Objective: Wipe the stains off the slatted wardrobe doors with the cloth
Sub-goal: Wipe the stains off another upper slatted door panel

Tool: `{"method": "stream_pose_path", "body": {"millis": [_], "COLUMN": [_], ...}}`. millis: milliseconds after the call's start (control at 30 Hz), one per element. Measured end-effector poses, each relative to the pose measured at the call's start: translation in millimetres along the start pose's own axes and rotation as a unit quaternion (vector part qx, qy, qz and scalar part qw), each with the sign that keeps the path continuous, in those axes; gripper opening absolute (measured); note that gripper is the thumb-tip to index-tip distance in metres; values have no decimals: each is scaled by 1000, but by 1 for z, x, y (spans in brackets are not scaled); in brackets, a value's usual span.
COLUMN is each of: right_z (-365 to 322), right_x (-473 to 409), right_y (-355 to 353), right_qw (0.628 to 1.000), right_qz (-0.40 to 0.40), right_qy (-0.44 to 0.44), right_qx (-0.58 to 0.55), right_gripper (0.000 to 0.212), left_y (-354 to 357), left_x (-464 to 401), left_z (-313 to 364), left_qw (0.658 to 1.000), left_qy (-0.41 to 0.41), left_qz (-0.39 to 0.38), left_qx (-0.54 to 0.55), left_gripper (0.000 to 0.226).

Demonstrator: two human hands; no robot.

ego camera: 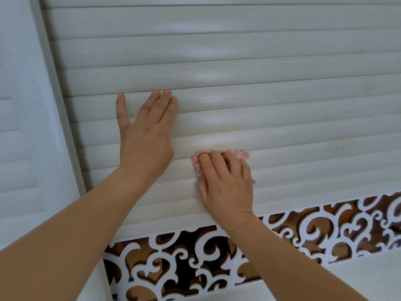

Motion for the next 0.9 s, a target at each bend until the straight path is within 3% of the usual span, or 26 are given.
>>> {"method": "stream_pose_path", "body": {"millis": [133, 300, 433, 633, 767, 900], "right_z": [25, 104, 98, 18, 19, 74], "right_x": [1, 14, 16, 6, 14, 20], "right_y": [-5, -12, -9, -3, 3, 11], "right_qw": [1000, 995, 987, 999, 998, 997], "right_qz": [-6, -11, -4, -20, -27, -66], "right_qy": [-28, 95, 159, 41, -58, 33], "right_qx": [13, 19, -4, -1, 16, 22], "right_gripper": [36, 37, 40, 36, 45, 56], "left_y": [0, 2, 4, 3, 1, 0], "left_x": [0, 0, 0, 1, 1, -1], "left_z": [0, 0, 1, 0, -3, -8], "left_qw": [1000, 1000, 1000, 1000, 1000, 999], "left_qy": [9, -2, -16, -11, 15, 37], "left_qz": [4, 7, 12, 12, 14, 9], "left_qx": [-5, 0, 9, 18, 18, 25], "left_gripper": [57, 58, 58, 61, 62, 62]}}
Point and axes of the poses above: each hand's wrist, its own x-axis away from the middle knuckle, its own y-axis out of the palm, z = x × y, the point moved 8 cm from there along -x, towards the middle knuckle, and after that the axes turned 7 degrees about z, right-handed, at the moved point
